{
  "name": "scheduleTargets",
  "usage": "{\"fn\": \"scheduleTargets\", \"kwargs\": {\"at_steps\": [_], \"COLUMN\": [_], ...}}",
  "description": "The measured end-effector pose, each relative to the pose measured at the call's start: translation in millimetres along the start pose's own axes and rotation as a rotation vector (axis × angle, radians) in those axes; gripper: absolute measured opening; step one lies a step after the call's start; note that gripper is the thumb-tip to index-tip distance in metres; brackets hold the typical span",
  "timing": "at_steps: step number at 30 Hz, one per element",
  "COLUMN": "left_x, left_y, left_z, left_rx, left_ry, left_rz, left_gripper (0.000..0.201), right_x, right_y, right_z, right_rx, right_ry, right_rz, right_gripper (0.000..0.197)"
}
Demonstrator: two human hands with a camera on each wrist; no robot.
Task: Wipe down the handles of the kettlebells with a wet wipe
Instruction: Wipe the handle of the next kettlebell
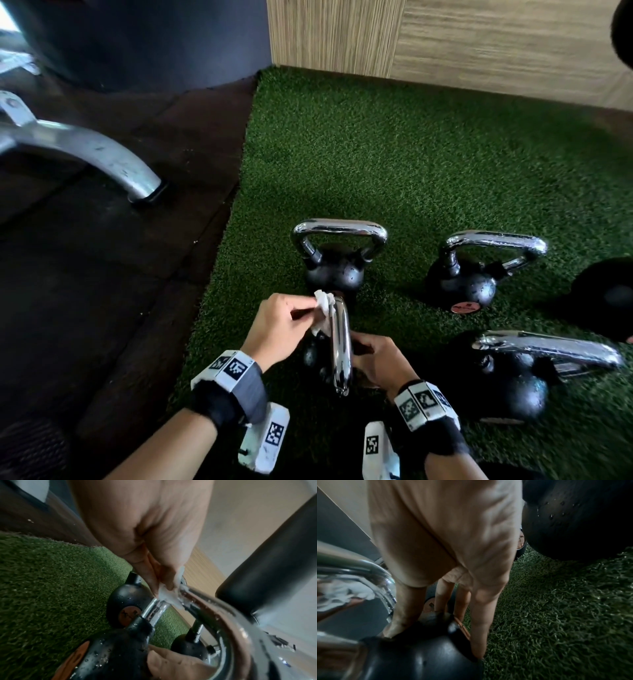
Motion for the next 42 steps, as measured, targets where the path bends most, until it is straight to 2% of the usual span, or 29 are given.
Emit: {"fn": "scheduleTargets", "kwargs": {"at_steps": [3,7,9,12,14,16,19,23,27,31,33,39,42], "left_x": [8.6,3.1,3.6,14.3,20.8,22.6,26.5,41.5,43.0,50.6,51.3,60.8,61.2], "left_y": [-3.4,-4.3,-3.8,-6.9,-7.2,-6.8,-5.4,-2.8,-4.6,-5.8,-7.3,-18.6,-20.3], "left_z": [-1.5,8.3,4.8,-2.9,-3.3,-0.5,-2.0,-14.0,-11.7,-18.9,-18.9,-27.8,-27.6], "left_rx": [0.066,0.158,0.166,0.216,0.195,0.178,0.26,0.292,0.255,0.184,0.166,-0.009,-0.005], "left_ry": [-0.138,-0.058,-0.076,-0.225,-0.334,-0.355,-0.314,-0.439,-0.393,-0.44,-0.428,-0.356,-0.334], "left_rz": [-0.04,-0.009,0.016,0.021,-0.008,-0.017,0.013,-0.014,-0.034,-0.057,-0.056,-0.018,-0.005], "left_gripper": [0.017,0.017,0.014,0.01,0.017,0.017,0.017,0.017,0.017,0.017,0.014,0.012,0.011], "right_x": [-2.2,-5.8,-7.1,-6.1,-6.3,-8.1,-8.7,-5.2,-2.9,-1.4,-2.4,-1.3,-0.5], "right_y": [2.3,4.7,7.2,11.2,11.5,10.9,9.7,8.8,5.0,6.7,6.9,5.5,4.0], "right_z": [-2.7,-2.7,-3.2,-3.6,-3.3,-2.7,-1.5,-1.0,-1.9,-2.8,-2.7,2.6,4.0], "right_rx": [-0.045,-0.06,-0.063,-0.065,-0.045,-0.028,0.005,-0.018,0.005,-0.05,-0.046,0.012,0.055], "right_ry": [0.005,0.011,0.022,0.025,0.012,-0.001,-0.003,-0.009,-0.008,-0.015,-0.003,0.008,0.034], "right_rz": [0.002,0.02,0.036,0.069,0.092,0.092,0.092,0.064,0.059,0.013,0.014,-0.004,0.024], "right_gripper": [0.051,0.051,0.052,0.051,0.055,0.058,0.063,0.063,0.061,0.08,0.083,0.06,0.059]}}
Point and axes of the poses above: each hand's wrist, its own x-axis away from the middle knuckle, its own z-axis out of the back of the hand, y = z × x, the point moved 5 cm from there along -x, towards the middle knuckle, and after that the axes turned 8 degrees about -x, right-handed, at the moved point
